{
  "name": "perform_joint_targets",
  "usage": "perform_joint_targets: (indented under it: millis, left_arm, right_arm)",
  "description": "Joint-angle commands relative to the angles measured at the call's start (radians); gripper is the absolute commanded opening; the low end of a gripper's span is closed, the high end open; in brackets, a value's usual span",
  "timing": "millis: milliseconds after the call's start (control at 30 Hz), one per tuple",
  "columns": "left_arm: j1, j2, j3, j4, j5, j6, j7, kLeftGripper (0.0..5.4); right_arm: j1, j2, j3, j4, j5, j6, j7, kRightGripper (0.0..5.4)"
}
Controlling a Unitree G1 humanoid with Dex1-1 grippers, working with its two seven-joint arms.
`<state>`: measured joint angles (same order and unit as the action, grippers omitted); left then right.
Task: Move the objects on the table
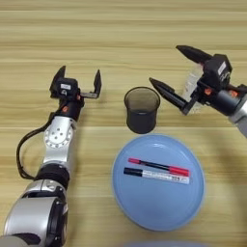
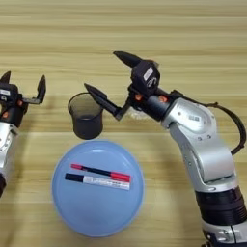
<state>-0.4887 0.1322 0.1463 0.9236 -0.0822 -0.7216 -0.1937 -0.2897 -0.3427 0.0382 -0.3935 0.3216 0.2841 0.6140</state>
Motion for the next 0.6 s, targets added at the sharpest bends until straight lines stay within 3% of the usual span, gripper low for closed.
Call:
perform_joint_targets:
  millis: [33,200,600]
  left_arm:
    - [-0.014,0.005,0.000,0.011,0.002,-0.010,-0.003,5.40]
    - [-0.013,0.005,0.001,0.011,0.001,-0.010,-0.003,5.40]
    - [-0.012,0.003,0.002,0.010,0.002,-0.011,-0.003,5.40]
  right_arm:
    - [-0.039,0.008,-0.036,0.020,-0.036,0.018,-0.090,5.38]
    - [-0.065,0.017,-0.054,0.062,-0.096,0.018,-0.195,5.38]
    - [-0.117,0.052,-0.096,0.239,-0.120,0.023,-0.315,5.38]
